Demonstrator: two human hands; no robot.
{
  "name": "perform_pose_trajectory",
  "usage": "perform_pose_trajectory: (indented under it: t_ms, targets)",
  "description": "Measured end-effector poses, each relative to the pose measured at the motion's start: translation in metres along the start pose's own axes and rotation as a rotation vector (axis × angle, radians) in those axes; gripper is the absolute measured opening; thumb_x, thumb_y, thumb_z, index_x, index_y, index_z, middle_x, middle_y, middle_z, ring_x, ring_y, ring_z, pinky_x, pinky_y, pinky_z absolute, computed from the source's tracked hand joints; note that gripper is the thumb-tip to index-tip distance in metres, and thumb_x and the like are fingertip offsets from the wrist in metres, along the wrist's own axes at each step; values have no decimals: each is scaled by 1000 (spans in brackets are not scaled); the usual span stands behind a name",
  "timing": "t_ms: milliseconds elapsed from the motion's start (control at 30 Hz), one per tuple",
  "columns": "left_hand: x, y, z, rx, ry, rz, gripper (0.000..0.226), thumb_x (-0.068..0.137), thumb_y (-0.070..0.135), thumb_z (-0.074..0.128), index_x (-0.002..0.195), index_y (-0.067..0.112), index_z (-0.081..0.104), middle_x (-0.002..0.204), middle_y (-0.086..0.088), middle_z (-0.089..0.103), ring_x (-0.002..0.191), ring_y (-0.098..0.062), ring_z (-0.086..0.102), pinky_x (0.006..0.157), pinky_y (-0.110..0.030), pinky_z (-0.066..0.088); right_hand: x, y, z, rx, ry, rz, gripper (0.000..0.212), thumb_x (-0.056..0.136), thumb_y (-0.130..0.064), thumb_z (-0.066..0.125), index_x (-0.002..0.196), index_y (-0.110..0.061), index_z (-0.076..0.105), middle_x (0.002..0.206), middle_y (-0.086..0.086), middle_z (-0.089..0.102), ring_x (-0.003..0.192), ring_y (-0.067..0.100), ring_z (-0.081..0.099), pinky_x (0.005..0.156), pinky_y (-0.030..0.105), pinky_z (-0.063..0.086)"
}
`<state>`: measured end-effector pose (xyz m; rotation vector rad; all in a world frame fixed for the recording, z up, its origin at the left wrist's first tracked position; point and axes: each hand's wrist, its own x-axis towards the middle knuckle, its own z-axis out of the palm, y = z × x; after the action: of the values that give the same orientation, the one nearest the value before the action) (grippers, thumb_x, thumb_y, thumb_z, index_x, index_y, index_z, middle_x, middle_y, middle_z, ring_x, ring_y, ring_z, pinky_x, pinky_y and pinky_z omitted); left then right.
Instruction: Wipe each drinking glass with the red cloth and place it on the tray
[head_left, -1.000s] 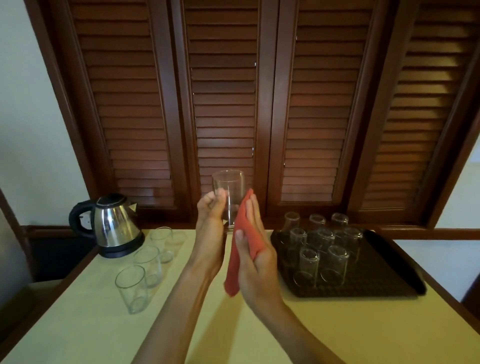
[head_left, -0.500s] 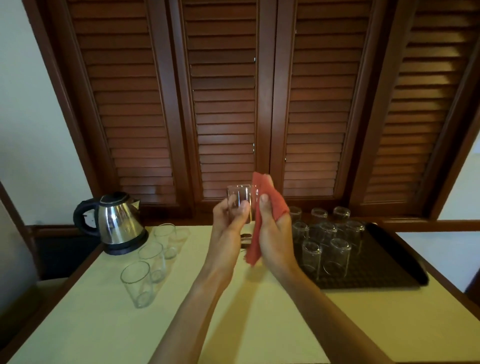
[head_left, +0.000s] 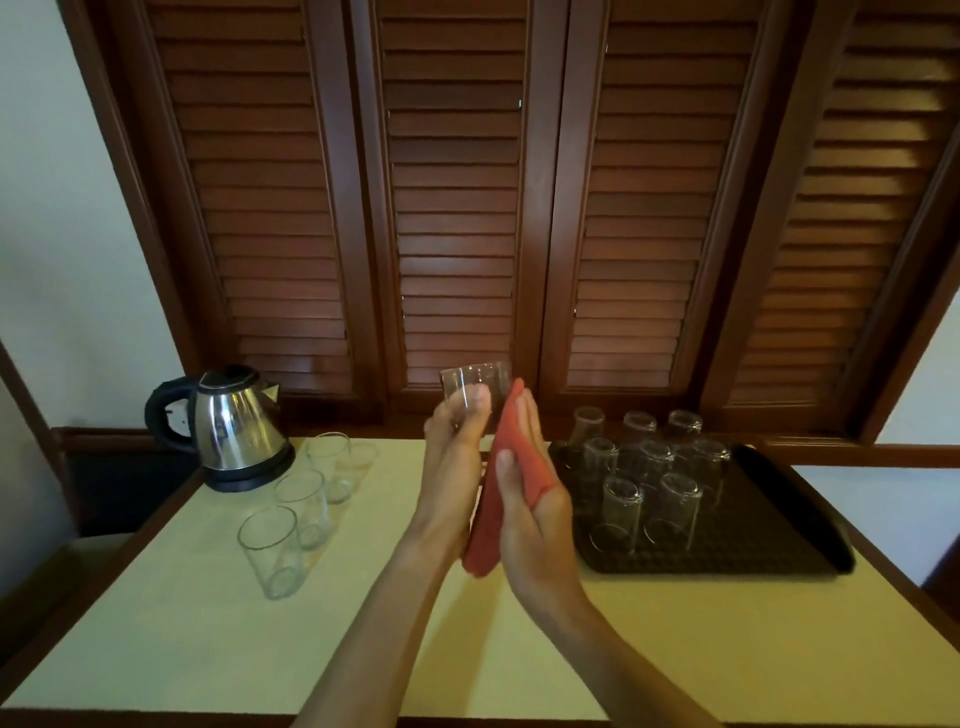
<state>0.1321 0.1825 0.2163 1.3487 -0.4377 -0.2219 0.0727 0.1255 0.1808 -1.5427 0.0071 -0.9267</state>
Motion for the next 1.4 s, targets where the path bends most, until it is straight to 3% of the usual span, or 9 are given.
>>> perform_pose_trajectory:
  t_ms: [200,367,533,700,833,1000,1133,1267,1400]
  targets:
    - [-18,-16,6,25,-91,41,51,91,60,45,135,39,60,124,8,70,112,-4,68,77,-22,61,40,-4,-17,117,98,91,34,105,-30,44,113,-56,65,107,-8,76,96,8,72,85,32,57]
    - [5,-4,-4,-60,-9,16,57,100,64,30,133,31,62,123,-1,72,117,-16,67,101,-41,53,1,10,2,24,29,28,53,99,-44,51,150,-36,39,150,-9,52,140,9,46,116,34,40]
    - [-3,-9,-1,18,-122,-11,59,86,73,52,128,35,66,132,1,64,122,-18,63,97,-39,58,44,-2,-9,76,70,89,48,101,-45,47,146,-29,46,88,-17,74,83,3,70,72,16,53]
    - [13,6,-12,-69,33,129,42,104,50,48,126,21,69,116,-1,77,112,-19,72,93,-34,57,4,2,9,26,-38,-7,51,104,-42,49,152,-42,31,152,-28,42,145,1,37,118,26,35]
    - [-5,-5,1,0,-31,36,39,103,55,38,123,39,68,122,4,74,112,-11,70,91,-35,60,52,2,-5,75,53,26,41,107,-29,44,147,-36,42,131,-20,65,125,2,59,101,23,49]
    - [17,19,-9,-21,-22,76,60,89,68,42,122,27,69,114,0,74,108,-13,70,89,-29,53,10,11,11,52,-23,-5,56,103,-39,49,154,-40,28,150,-28,45,144,2,38,116,23,33]
    - [3,4,-3,53,-76,65,58,88,69,39,129,36,64,121,7,72,111,-2,66,98,-35,55,45,6,-2,104,53,40,43,98,-39,47,141,-36,46,119,-29,68,116,-7,61,96,14,46]
    - [14,0,-4,40,-23,77,85,77,95,40,134,36,65,132,1,67,124,-14,62,109,-48,50,39,3,3,14,18,-41,57,103,-36,46,157,-31,26,152,-29,41,144,-4,35,117,20,33]
    - [19,4,-6,-28,34,146,53,102,67,39,129,29,64,119,-7,72,110,-20,70,93,-41,56,25,15,5,-11,-20,-84,59,102,-36,46,157,-29,25,153,-29,40,146,-1,33,120,25,31]
